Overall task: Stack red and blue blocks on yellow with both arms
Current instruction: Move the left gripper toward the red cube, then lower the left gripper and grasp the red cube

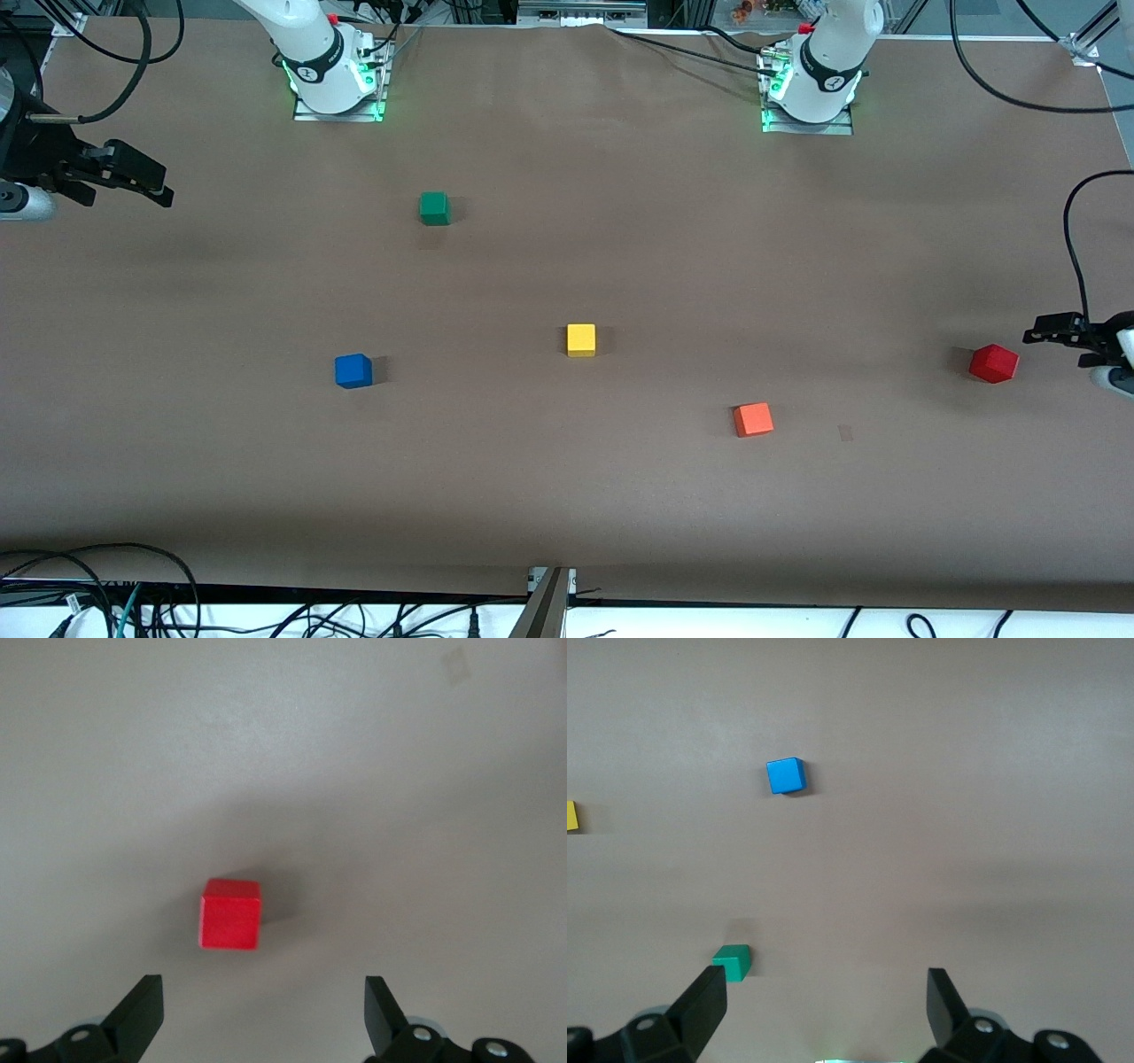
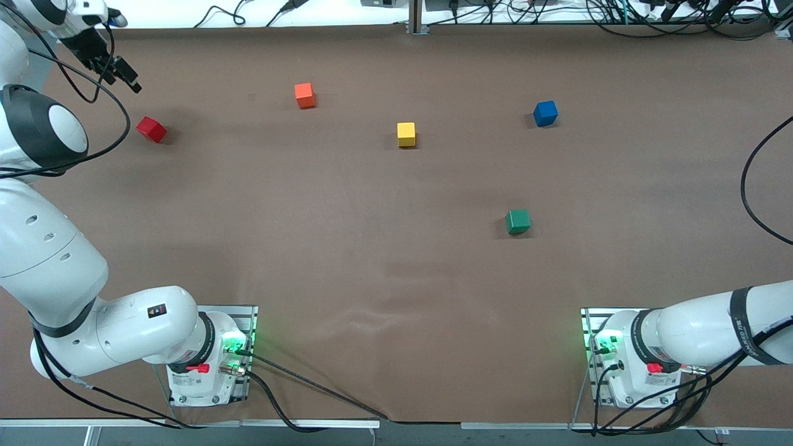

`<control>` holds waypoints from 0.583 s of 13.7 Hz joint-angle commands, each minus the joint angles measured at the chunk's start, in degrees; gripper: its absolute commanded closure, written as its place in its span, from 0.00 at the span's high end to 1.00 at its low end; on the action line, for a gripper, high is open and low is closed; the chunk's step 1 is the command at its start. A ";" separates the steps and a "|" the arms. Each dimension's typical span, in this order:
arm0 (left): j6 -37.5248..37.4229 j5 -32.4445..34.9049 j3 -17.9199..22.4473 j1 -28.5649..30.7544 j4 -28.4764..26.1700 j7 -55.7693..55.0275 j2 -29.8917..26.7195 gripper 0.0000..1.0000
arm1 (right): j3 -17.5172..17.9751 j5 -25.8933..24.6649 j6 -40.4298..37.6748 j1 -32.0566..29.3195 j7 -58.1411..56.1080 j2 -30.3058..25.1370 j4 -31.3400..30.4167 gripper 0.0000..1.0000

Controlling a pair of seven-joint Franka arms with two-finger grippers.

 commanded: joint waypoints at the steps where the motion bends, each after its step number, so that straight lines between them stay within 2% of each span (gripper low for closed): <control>1: 9.94 0.48 -0.31 0.64 -6.36 9.90 0.16 1.00 | 0.18 -0.28 -0.36 0.01 -0.41 0.70 1.42 1.00; 4: 21.04 1.19 -0.31 0.90 -13.31 13.89 0.17 1.00 | 0.18 -0.19 -0.36 0.01 -0.41 0.88 1.42 1.00; 8: 26.42 0.49 -0.40 2.92 -17.46 13.55 1.04 1.00 | 0.18 -0.19 -0.36 0.01 -0.41 0.88 1.42 1.00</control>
